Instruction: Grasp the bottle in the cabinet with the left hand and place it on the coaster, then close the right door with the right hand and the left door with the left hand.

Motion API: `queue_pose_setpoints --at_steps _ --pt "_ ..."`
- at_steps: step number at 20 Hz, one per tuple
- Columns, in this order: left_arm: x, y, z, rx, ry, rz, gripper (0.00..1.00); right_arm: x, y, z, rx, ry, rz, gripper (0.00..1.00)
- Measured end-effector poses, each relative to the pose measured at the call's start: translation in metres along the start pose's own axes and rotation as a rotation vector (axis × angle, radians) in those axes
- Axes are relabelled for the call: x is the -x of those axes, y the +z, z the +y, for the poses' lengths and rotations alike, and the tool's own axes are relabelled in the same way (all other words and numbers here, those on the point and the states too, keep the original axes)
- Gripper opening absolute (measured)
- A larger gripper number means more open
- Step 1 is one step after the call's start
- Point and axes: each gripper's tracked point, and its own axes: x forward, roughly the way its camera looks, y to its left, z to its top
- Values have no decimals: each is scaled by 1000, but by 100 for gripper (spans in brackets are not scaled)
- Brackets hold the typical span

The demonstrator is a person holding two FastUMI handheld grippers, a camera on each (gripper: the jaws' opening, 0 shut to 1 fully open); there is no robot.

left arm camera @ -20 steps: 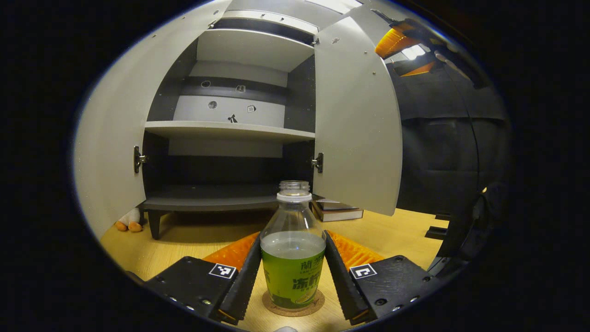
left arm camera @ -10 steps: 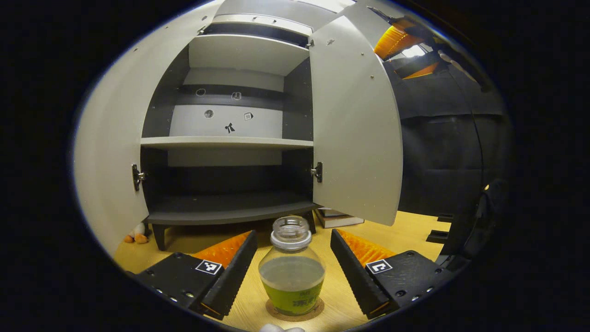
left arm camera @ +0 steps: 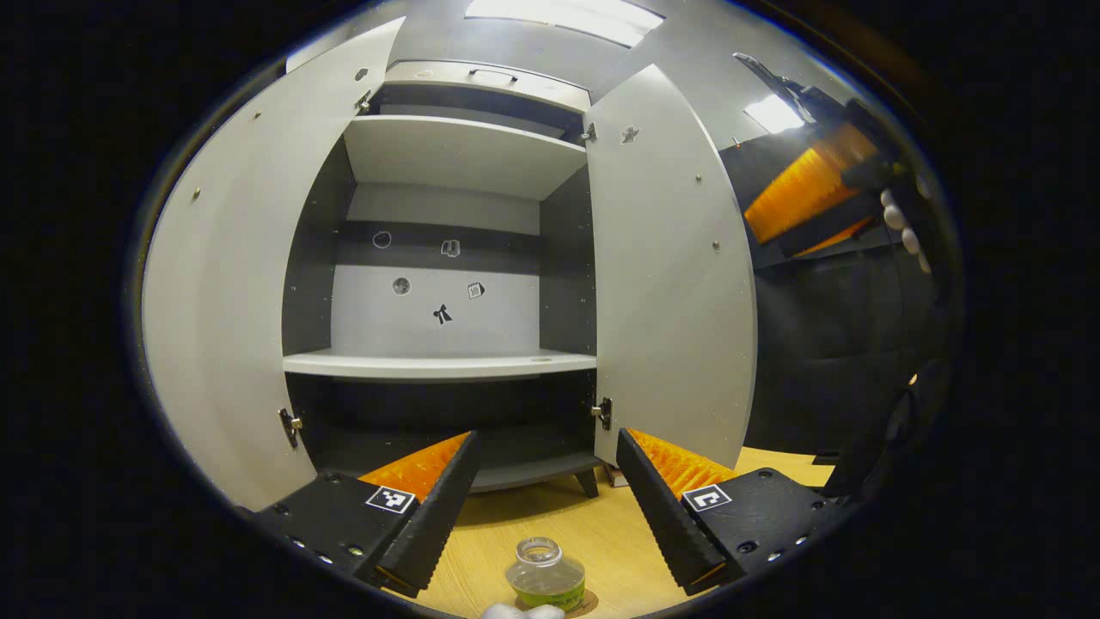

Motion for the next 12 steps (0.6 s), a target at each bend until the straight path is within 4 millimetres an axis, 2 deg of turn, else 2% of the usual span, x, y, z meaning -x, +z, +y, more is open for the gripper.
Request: queue_pose_setpoints --at_steps 2,6,9,12 --pt "4 26 2 -35 3 24 97 0 5 0 -15 1 -22 83" --pt "21 89 9 -46 26 -15 96 1 23 -4 -55 2 -76 83" --pt "45 124 31 -22 85 -25 96 1 32 -15 -74 -7 -114 83" --pt "76 147 62 -15 181 -11 96 0 44 -36 -78 -30 -150 83"
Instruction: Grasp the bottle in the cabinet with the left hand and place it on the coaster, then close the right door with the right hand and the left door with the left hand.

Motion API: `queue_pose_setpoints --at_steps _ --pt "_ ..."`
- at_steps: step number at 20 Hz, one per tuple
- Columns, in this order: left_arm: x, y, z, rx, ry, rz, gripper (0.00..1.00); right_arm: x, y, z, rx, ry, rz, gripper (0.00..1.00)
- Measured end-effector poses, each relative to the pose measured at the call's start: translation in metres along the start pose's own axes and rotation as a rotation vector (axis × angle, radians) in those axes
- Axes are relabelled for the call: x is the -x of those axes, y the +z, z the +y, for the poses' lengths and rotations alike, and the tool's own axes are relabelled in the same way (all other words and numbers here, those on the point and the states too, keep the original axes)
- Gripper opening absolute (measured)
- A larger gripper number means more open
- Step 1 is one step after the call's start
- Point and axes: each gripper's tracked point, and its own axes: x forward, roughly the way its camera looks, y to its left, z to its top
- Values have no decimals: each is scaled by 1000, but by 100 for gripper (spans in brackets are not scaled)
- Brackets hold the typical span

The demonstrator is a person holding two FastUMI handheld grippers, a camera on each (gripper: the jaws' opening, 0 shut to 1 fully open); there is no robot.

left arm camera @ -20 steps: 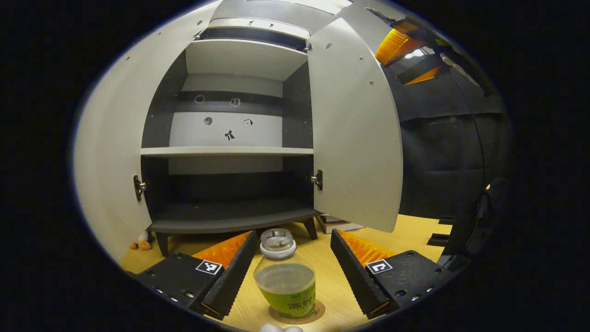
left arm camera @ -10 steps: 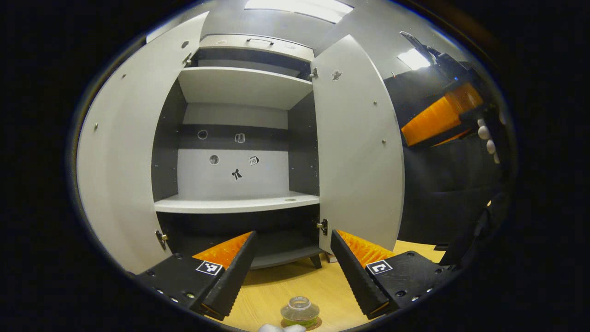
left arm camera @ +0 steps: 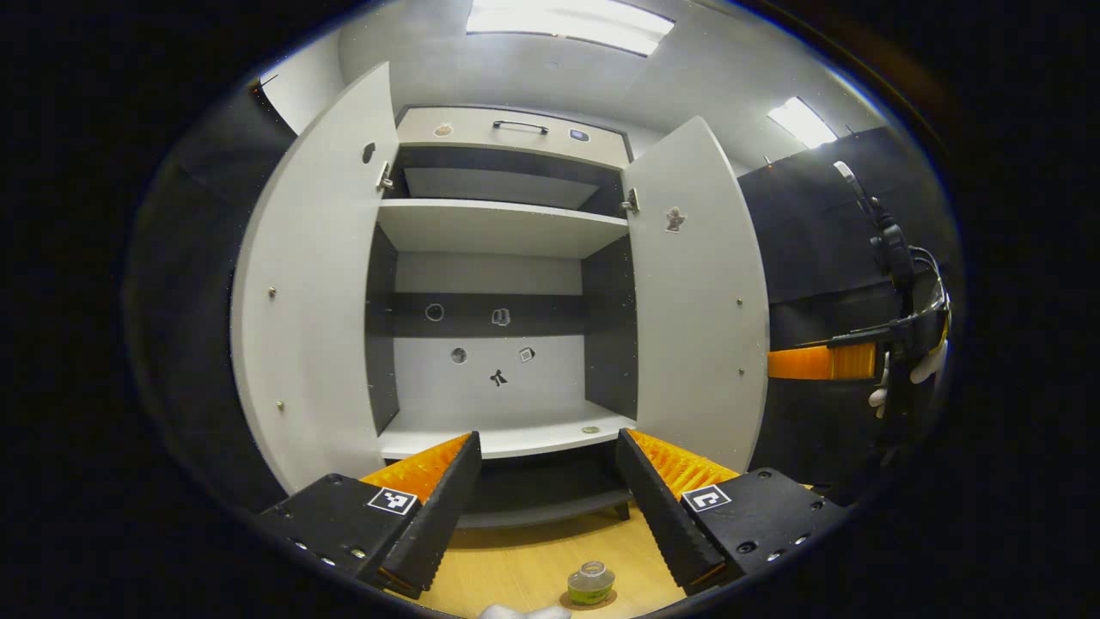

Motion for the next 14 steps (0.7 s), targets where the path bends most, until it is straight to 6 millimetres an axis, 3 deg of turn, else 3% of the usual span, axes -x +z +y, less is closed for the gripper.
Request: queue_pose_setpoints --at_steps 3,7,10,11,12,14 --pt "22 9 27 11 80 36 96 -9 10 -20 -20 -22 -28 83" --pt "41 6 57 14 223 67 96 -25 28 -73 -7 -90 -67 83" --pt "51 2 64 18 314 98 100 -43 37 -112 -15 -124 -79 83" --pt "53 2 65 17 334 109 97 -50 36 -120 -14 -121 -67 83" --pt "57 2 64 15 355 116 100 -58 37 -126 -15 -112 -61 83" --pt "67 7 56 12 393 113 97 -70 37 -127 -21 -68 -47 83"
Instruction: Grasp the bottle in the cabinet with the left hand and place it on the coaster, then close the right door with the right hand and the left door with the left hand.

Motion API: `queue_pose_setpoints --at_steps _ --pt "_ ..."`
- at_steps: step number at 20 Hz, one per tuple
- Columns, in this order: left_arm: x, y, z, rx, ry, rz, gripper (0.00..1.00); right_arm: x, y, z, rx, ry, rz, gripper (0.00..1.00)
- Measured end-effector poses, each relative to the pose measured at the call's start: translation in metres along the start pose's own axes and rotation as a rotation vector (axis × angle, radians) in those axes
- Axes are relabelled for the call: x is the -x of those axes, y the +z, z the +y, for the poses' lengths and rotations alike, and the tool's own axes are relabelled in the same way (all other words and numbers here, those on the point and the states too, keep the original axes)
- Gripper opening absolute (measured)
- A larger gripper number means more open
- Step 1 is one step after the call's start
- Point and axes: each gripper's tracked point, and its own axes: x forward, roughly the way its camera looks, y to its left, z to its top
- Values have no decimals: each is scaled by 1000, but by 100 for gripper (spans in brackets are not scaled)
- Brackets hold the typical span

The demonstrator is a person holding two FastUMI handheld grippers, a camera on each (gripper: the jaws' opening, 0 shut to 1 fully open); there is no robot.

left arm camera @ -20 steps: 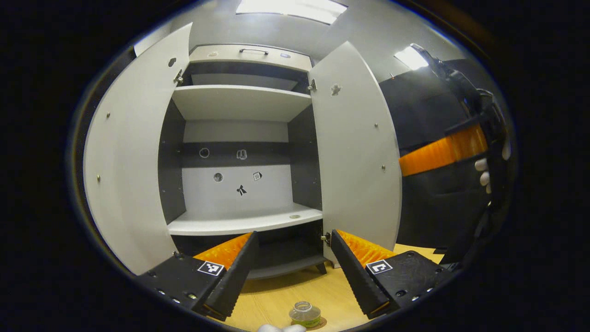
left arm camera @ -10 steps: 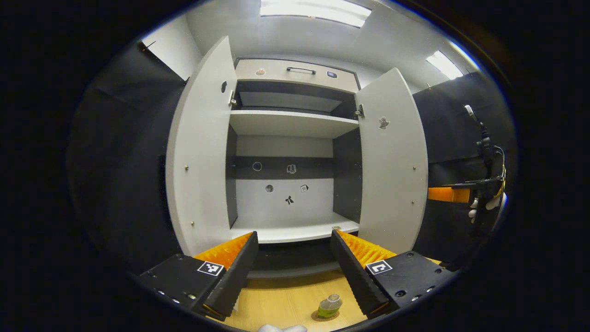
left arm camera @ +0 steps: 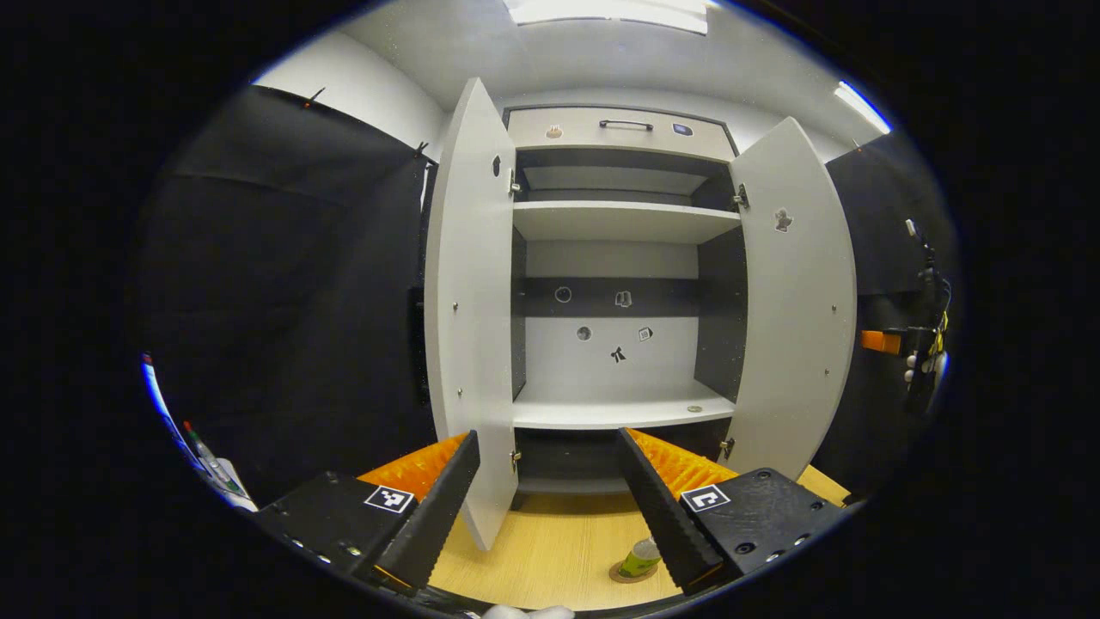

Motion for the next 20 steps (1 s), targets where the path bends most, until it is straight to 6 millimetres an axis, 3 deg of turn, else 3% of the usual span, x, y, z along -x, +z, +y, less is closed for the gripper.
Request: queue_pose_setpoints --at_steps 1,4,7,9,12,16,20 --pt "4 1 -3 4 19 1 94 -8 2 4 -3 30 1 83" --pt "14 9 -17 -4 76 -3 97 -25 4 14 6 116 8 83" --pt "24 11 -36 0 110 -4 100 -30 7 28 4 213 7 83" --pt "31 11 -44 -4 134 3 96 -31 2 43 9 290 30 83" --pt "36 8 -53 -3 154 9 97 -32 4 48 32 326 30 80" --pt "33 4 -52 -4 147 7 96 -26 0 66 41 355 48 80" --pt "16 3 -37 7 105 -1 96 -17 -5 95 51 340 56 80"
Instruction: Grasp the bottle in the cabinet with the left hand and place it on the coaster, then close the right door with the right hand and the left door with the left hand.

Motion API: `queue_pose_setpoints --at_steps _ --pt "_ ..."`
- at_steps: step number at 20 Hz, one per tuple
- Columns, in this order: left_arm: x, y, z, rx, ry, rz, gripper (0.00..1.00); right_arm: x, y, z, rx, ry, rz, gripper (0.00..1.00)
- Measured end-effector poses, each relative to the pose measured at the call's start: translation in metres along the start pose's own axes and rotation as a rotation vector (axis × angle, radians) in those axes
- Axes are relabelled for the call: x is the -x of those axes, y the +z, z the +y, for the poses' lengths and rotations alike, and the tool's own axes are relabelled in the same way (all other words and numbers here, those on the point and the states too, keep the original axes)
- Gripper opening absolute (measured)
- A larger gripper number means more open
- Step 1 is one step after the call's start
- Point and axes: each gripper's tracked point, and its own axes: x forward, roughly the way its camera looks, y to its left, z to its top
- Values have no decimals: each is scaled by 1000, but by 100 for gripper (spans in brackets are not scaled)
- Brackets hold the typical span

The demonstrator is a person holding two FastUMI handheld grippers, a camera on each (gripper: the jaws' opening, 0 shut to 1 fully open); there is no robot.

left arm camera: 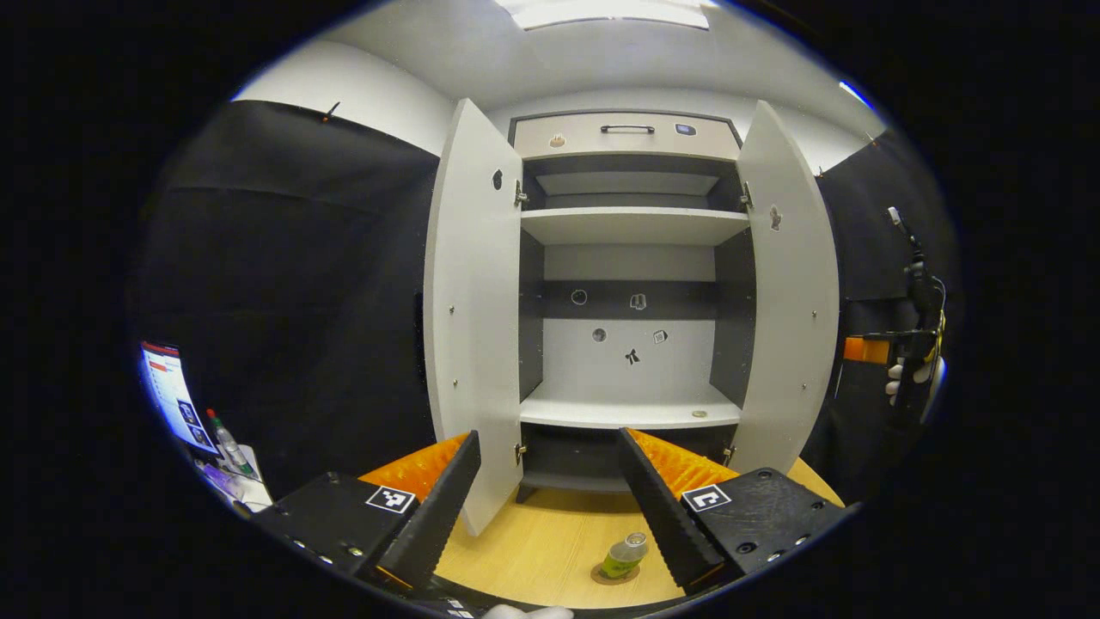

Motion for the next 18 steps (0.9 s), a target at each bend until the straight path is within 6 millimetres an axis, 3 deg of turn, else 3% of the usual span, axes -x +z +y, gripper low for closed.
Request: queue_pose_setpoints --at_steps 5,11,13,18 --pt "-28 0 35 10 -38 0 96 -14 -2 43 35 -44 -20 80" --pt "-44 1 71 28 -67 -14 96 -43 -11 99 38 -16 -15 80" --pt "-50 -2 80 28 -76 -10 96 -45 -11 119 24 14 -22 80" --pt "-59 -3 90 43 -116 -11 95 -37 -5 132 47 -10 -48 81"
